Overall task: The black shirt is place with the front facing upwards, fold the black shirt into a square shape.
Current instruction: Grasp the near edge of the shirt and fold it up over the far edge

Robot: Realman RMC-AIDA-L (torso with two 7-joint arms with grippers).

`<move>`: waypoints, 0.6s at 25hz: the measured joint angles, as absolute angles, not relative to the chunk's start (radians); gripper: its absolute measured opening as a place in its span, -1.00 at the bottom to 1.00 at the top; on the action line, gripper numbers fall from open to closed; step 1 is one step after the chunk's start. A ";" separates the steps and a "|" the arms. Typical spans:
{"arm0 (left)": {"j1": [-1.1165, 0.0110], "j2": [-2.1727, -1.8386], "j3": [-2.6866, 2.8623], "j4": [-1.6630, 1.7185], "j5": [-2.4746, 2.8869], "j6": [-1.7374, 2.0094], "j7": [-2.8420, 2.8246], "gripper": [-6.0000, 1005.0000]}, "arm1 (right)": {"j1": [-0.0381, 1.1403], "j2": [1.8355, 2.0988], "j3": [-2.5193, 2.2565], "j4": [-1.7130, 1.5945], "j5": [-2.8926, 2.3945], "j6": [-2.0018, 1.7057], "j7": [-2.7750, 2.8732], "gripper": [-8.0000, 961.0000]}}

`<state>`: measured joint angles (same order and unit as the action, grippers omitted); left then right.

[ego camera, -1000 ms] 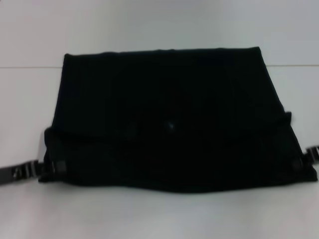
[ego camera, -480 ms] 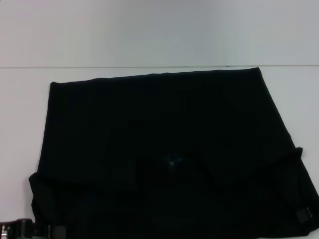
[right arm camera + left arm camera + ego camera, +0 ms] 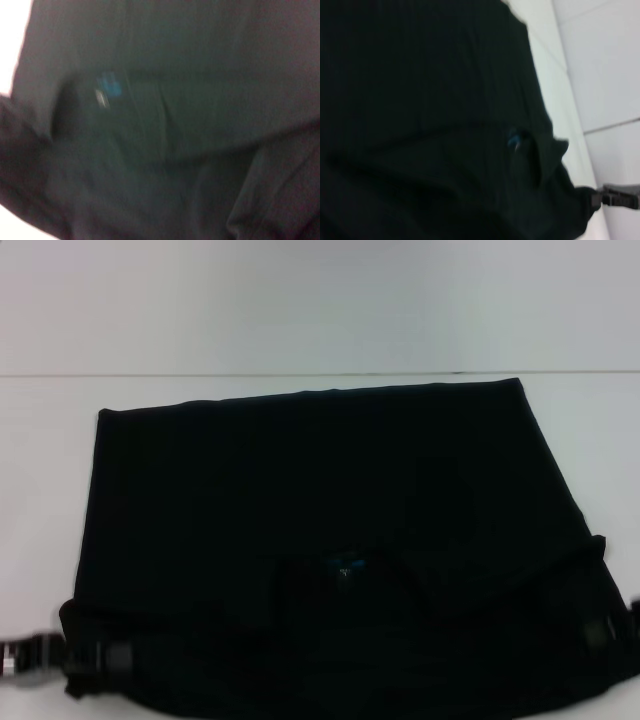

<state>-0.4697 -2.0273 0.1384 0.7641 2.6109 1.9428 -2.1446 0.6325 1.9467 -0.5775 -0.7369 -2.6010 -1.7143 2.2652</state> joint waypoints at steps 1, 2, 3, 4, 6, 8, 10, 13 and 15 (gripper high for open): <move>-0.481 -2.022 0.120 0.762 2.604 1.937 -2.151 -0.86 | 0.635 1.941 -0.544 -0.726 -2.588 -1.710 2.267 -0.89; -0.488 -2.018 0.106 0.761 2.598 1.932 -2.156 -0.86 | 0.637 1.933 -0.516 -0.715 -2.569 -1.702 2.270 -0.89; -0.497 -2.013 0.090 0.758 2.585 1.920 -2.166 -0.86 | 0.638 1.925 -0.489 -0.700 -2.543 -1.690 2.274 -0.89; -0.506 -2.007 0.076 0.754 2.563 1.903 -2.179 -0.86 | 0.638 1.915 -0.462 -0.684 -2.518 -1.674 2.278 -0.89; -0.520 -1.999 0.061 0.743 2.525 1.866 -2.198 -0.86 | 0.638 1.898 -0.427 -0.647 -2.464 -1.628 2.285 -0.89; -0.532 -1.991 0.051 0.728 2.471 1.808 -2.216 -0.86 | 0.637 1.888 -0.410 -0.613 -2.407 -1.565 2.290 -0.89; -0.540 -1.987 0.047 0.709 2.416 1.746 -2.221 -0.86 | 0.637 1.885 -0.405 -0.590 -2.348 -1.507 2.291 -0.89; -0.556 -1.987 0.051 0.660 2.325 1.629 -2.209 -0.86 | 0.644 1.903 -0.409 -0.573 -2.264 -1.387 2.280 -0.89; -0.566 -1.990 0.054 0.626 2.286 1.566 -2.180 -0.86 | 0.654 1.931 -0.413 -0.571 -2.220 -1.309 2.259 -0.89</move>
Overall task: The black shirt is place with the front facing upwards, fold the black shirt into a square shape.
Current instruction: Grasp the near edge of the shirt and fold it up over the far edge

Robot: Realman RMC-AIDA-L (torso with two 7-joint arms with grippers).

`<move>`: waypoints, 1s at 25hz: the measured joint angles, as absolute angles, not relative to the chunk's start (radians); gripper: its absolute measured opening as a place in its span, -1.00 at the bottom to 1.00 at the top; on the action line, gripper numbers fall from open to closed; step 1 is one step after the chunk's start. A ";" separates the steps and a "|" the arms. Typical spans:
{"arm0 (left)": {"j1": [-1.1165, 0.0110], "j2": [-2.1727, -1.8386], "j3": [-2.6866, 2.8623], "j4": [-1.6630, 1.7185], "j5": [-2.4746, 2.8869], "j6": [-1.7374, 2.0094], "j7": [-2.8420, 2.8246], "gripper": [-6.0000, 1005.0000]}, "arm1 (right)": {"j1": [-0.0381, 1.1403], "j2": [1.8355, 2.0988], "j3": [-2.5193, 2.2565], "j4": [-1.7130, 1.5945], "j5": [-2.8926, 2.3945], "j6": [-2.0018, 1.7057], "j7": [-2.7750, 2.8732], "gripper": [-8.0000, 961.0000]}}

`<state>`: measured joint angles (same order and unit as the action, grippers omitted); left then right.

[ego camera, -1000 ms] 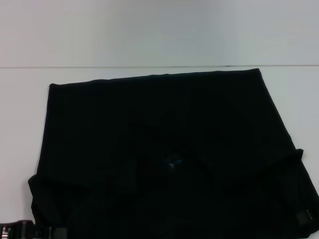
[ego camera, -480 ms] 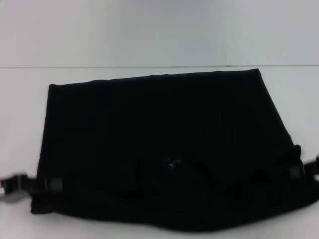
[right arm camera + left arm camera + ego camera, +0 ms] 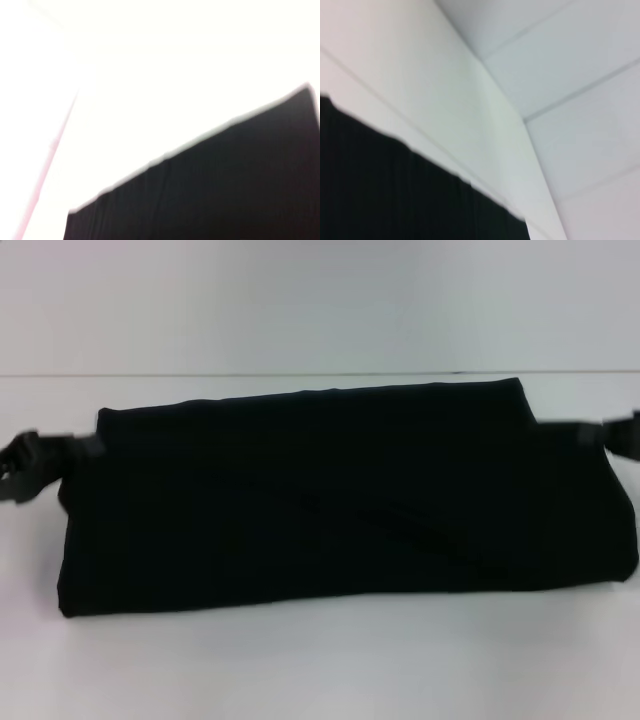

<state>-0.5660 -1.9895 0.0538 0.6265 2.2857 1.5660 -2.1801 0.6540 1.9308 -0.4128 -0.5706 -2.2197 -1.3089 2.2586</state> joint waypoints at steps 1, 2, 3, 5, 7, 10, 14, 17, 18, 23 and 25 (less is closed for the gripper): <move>-0.571 -1.993 0.054 0.610 2.268 1.535 -2.159 -0.86 | 0.662 1.951 -0.414 -0.568 -2.194 -1.264 2.240 -0.89; -0.579 -2.000 0.055 0.587 2.247 1.490 -2.126 -0.86 | 0.671 1.967 -0.414 -0.565 -2.175 -1.227 2.221 -0.89; -0.584 -2.005 0.055 0.572 2.235 1.456 -2.104 -0.86 | 0.679 1.982 -0.414 -0.560 -2.159 -1.199 2.205 -0.89; -0.598 -2.017 0.056 0.542 2.221 1.380 -2.052 -0.86 | 0.698 2.010 -0.415 -0.543 -2.130 -1.139 2.167 -0.89; -0.611 -2.027 0.056 0.522 2.209 1.315 -2.008 -0.86 | 0.720 2.033 -0.415 -0.527 -2.103 -1.073 2.129 -0.89; -0.629 -2.047 0.056 0.512 2.176 1.229 -1.946 -0.86 | 0.741 2.053 -0.415 -0.507 -2.063 -0.988 2.083 -0.89; -0.651 -2.058 0.055 0.512 2.127 1.155 -1.884 -0.83 | 0.766 2.069 -0.415 -0.485 -2.012 -0.910 2.019 -0.89; -0.673 -2.062 0.055 0.508 2.106 1.111 -1.841 -0.81 | 0.787 2.076 -0.416 -0.466 -1.991 -0.866 1.977 -0.89; -0.680 -2.064 0.055 0.506 2.103 1.096 -1.830 -0.80 | 0.793 2.079 -0.416 -0.463 -1.987 -0.854 1.967 -0.89; -0.722 -2.074 0.080 0.483 2.099 0.991 -1.770 -0.77 | 0.821 2.086 -0.416 -0.428 -1.954 -0.785 1.904 -0.89; -0.737 -2.082 0.092 0.471 2.096 0.933 -1.744 -0.76 | 0.829 2.087 -0.417 -0.410 -1.927 -0.756 1.868 -0.89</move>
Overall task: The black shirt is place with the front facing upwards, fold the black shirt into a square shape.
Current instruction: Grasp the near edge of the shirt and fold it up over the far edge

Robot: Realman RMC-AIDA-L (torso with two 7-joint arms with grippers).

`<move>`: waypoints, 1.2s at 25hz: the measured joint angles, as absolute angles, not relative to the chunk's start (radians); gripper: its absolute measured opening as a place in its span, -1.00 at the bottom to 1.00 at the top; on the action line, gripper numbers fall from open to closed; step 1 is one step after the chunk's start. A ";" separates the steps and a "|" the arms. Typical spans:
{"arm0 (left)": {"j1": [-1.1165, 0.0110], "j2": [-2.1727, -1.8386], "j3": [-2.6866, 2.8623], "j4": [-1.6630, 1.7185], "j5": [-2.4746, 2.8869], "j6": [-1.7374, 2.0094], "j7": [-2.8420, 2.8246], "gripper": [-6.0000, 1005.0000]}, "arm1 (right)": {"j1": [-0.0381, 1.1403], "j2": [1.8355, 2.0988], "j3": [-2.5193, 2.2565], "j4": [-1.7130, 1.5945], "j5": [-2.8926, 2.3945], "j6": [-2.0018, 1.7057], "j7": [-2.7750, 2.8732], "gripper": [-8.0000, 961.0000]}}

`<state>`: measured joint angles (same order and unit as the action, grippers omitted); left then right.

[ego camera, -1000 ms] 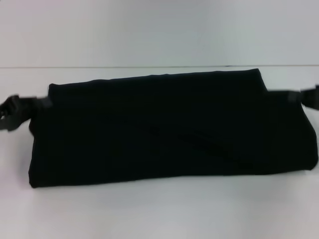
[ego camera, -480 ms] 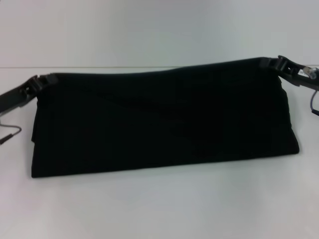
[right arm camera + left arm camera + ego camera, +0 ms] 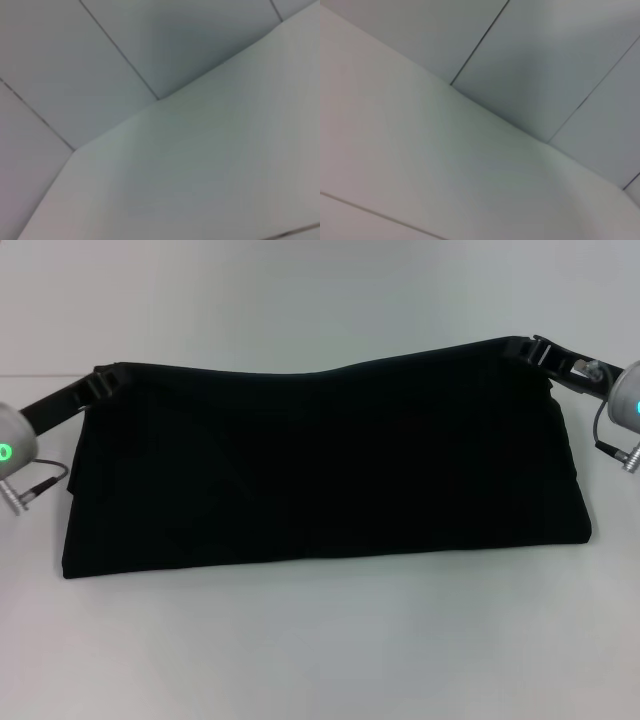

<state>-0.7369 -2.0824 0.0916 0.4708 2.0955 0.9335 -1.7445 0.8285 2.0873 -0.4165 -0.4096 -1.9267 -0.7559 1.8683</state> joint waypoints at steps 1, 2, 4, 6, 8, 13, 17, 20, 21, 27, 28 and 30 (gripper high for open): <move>-0.744 -2.088 0.096 0.466 2.092 0.909 -1.727 -0.75 | 0.833 2.088 -0.417 -0.398 -1.910 -0.741 1.847 -0.89; -0.751 -2.094 0.098 0.464 2.086 0.884 -1.706 -0.74 | 0.835 2.088 -0.417 -0.389 -1.898 -0.730 1.831 -0.89; -0.759 -2.106 0.104 0.462 2.069 0.853 -1.669 -0.73 | 0.843 2.090 -0.417 -0.370 -1.873 -0.707 1.796 -0.88; -0.764 -2.117 0.106 0.461 2.048 0.826 -1.640 -0.72 | 0.850 2.093 -0.417 -0.353 -1.852 -0.681 1.756 -0.87; -0.767 -2.124 0.108 0.460 2.032 0.809 -1.624 -0.70 | 0.858 2.095 -0.418 -0.335 -1.831 -0.649 1.710 -0.86; -0.771 -2.137 0.110 0.438 1.996 0.796 -1.557 -0.67 | 0.873 2.098 -0.419 -0.292 -1.747 -0.574 1.594 -0.84; -0.776 -2.146 0.110 0.388 1.872 0.762 -1.395 -0.64 | 0.877 2.098 -0.419 -0.266 -1.631 -0.557 1.454 -0.82; -0.777 -2.153 0.109 0.363 1.778 0.753 -1.293 -0.62 | 0.878 2.099 -0.419 -0.251 -1.551 -0.558 1.372 -0.81; -0.778 -2.156 0.109 0.360 1.759 0.752 -1.278 -0.62 | 0.878 2.099 -0.419 -0.245 -1.529 -0.558 1.352 -0.57; -0.773 -2.158 0.109 0.359 1.748 0.752 -1.271 -0.58 | 0.881 2.100 -0.419 -0.222 -1.440 -0.546 1.299 -0.13; -0.771 -2.158 0.109 0.359 1.748 0.752 -1.271 -0.57 | 0.881 2.100 -0.419 -0.220 -1.435 -0.545 1.298 -0.09; -0.768 -2.159 0.109 0.359 1.748 0.754 -1.270 -0.39 | 0.883 2.100 -0.419 -0.220 -1.433 -0.545 1.298 0.00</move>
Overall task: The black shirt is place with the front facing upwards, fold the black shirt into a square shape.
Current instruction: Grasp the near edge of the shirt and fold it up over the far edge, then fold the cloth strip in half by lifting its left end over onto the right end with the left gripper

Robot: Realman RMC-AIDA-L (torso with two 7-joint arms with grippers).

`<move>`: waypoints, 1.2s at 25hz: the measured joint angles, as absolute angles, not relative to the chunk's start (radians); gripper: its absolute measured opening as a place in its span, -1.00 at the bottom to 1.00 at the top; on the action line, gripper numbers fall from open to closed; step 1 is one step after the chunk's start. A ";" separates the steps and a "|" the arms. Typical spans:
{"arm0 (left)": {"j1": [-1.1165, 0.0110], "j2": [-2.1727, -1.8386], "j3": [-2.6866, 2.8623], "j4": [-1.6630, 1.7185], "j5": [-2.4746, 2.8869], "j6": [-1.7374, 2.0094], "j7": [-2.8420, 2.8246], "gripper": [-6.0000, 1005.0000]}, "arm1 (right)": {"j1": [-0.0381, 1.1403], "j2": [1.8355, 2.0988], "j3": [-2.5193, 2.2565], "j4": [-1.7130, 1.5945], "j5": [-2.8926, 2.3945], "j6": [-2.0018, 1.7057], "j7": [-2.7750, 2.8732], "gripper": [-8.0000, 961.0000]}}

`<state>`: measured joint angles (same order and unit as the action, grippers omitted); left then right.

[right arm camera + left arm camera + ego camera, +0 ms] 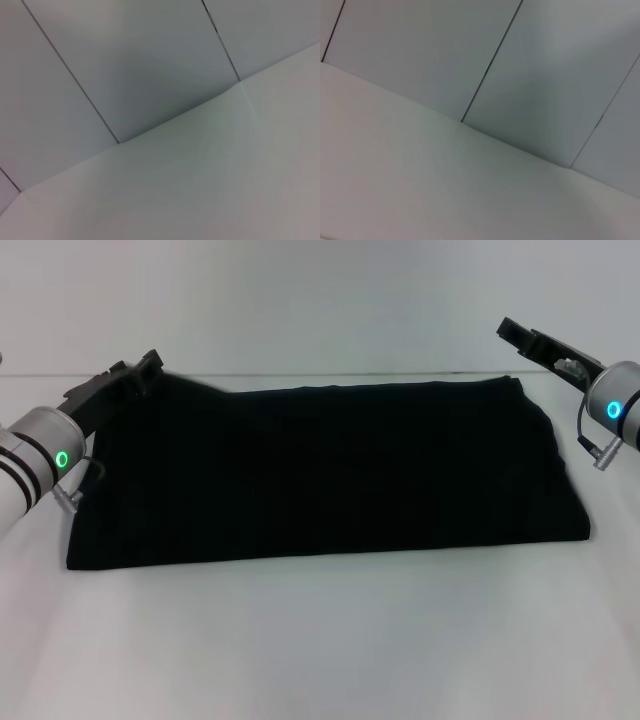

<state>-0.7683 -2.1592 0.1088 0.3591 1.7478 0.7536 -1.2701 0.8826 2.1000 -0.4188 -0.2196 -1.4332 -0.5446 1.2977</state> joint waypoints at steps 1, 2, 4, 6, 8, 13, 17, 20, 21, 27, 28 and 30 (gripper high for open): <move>-0.767 -2.159 0.108 0.359 1.748 0.754 -1.270 -0.30 | 0.884 2.100 -0.419 -0.220 -1.433 -0.545 1.298 0.04; -0.767 -2.159 0.107 0.359 1.748 0.754 -1.269 -0.21 | 0.885 2.099 -0.419 -0.219 -1.433 -0.544 1.298 0.08; -0.766 -2.160 0.104 0.359 1.747 0.752 -1.269 -0.04 | 0.887 2.099 -0.420 -0.219 -1.434 -0.545 1.297 0.21; -0.765 -2.159 0.102 0.359 1.747 0.750 -1.269 0.11 | 0.889 2.099 -0.429 -0.219 -1.437 -0.545 1.297 0.40; -0.762 -2.156 0.099 0.359 1.746 0.749 -1.269 0.27 | 0.888 2.098 -0.447 -0.219 -1.438 -0.548 1.297 0.58; -0.721 -2.145 0.109 0.366 1.708 0.835 -1.311 0.65 | 0.848 2.094 -0.534 -0.218 -1.439 -0.650 1.302 0.75; -0.645 -2.115 0.201 0.382 1.725 1.014 -1.550 0.73 | 0.764 2.090 -0.684 -0.254 -1.440 -0.872 1.297 0.77; -0.565 -2.106 0.270 0.445 1.769 1.165 -1.773 0.74 | 0.701 2.090 -0.804 -0.306 -1.440 -1.004 1.291 0.76; -0.543 -2.107 0.276 0.473 1.787 1.203 -1.829 0.74 | 0.683 2.089 -0.844 -0.321 -1.441 -1.034 1.284 0.76; -0.413 -2.102 0.267 0.643 1.965 1.417 -2.183 0.74 | 0.590 2.087 -1.004 -0.368 -1.441 -1.152 1.164 0.75; -0.395 -2.101 0.265 0.665 1.983 1.440 -2.222 0.74 | 0.578 2.087 -1.014 -0.369 -1.443 -1.166 1.144 0.75; -0.361 -2.100 0.255 0.711 2.025 1.489 -2.307 0.74 | 0.562 2.086 -1.024 -0.372 -1.458 -1.189 1.126 0.76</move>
